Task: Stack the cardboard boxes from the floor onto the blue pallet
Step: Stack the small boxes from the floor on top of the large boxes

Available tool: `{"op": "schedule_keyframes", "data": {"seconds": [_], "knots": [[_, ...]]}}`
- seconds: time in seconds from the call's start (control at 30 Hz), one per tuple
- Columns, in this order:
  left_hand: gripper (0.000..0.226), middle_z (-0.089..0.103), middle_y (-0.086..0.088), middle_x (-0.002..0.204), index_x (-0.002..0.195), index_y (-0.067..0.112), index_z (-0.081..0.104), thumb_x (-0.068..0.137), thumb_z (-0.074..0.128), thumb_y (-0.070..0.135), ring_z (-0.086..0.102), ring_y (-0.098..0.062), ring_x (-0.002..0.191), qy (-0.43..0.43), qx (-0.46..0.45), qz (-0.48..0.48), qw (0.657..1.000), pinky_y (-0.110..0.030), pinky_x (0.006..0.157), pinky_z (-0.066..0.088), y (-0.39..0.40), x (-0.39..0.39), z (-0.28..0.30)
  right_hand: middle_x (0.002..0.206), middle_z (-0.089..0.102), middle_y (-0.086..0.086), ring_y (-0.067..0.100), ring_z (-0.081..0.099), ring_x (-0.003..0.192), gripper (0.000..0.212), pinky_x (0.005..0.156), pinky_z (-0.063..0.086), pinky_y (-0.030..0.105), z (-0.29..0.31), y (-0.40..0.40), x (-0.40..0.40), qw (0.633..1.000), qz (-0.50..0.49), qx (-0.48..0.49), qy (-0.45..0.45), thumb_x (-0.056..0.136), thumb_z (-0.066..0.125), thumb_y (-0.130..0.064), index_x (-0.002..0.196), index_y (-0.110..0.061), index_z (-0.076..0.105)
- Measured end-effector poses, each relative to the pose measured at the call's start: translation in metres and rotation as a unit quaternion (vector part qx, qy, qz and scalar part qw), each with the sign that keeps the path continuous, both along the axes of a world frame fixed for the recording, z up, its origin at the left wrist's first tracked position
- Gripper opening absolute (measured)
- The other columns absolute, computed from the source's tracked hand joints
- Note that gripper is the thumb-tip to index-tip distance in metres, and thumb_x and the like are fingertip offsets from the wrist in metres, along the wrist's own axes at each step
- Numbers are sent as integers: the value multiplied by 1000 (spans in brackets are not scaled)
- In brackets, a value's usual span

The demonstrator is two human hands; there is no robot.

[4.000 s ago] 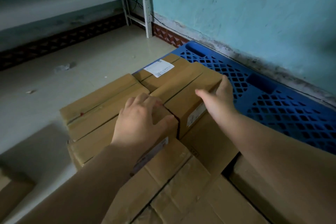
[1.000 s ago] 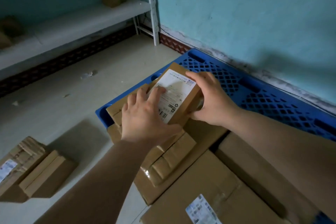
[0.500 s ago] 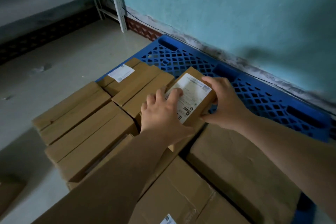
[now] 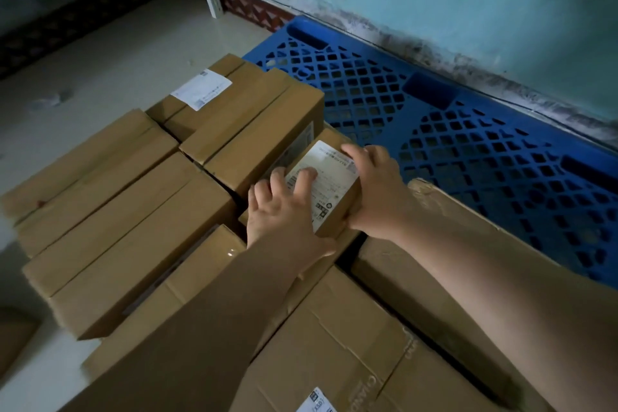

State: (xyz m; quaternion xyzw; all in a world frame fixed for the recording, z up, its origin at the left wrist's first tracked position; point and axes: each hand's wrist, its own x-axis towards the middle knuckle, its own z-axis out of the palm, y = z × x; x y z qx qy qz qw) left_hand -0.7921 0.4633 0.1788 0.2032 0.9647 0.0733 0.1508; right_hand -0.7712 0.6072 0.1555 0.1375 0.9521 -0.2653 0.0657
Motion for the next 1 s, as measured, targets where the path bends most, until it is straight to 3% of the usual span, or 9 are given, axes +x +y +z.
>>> {"op": "schedule_keyframes", "data": {"seconds": [0.2,0.4,0.57,0.67,0.8,1.0], "knots": [[81,8,-7,151,140,27,10,77,53,54,6,-29,139,64,0,-50,997,-43,116,2,-12,7,8,139,24,8,29,26,128,103,104,35,46,8,-11,-4,1000,-9,22,11,65,78,-22,144,-29,12],[59,31,5,144,134,29,32,82,50,49,24,-18,131,83,117,8,990,-34,108,22,-57,12,22,150,15,8,31,9,136,83,95,42,44,22,-27,-15,987,-48,150,4,76,69,-17,143,-25,20],[45,41,10,135,128,34,42,85,50,44,32,-14,127,119,149,100,976,-31,106,24,-151,33,51,148,25,10,32,17,132,70,97,38,44,65,-79,-7,976,20,204,75,76,64,-1,138,-17,35],[45,48,7,130,125,30,48,82,57,40,40,-18,123,148,135,171,965,-34,102,29,-216,56,66,145,29,6,28,20,132,63,102,34,39,95,-138,1,977,109,155,102,78,63,-3,134,-18,40],[46,55,3,124,122,25,53,78,62,38,46,-23,117,170,130,238,948,-36,96,34,-294,90,81,139,37,-1,19,29,132,55,102,34,29,122,-249,19,967,222,9,121,83,59,-8,133,-22,41],[52,58,1,116,120,19,53,73,68,36,53,-23,109,157,205,336,906,-35,90,43,-418,142,86,126,45,-6,8,43,114,65,91,36,22,114,-419,59,933,304,-189,28,79,69,-15,135,-24,37]]}}
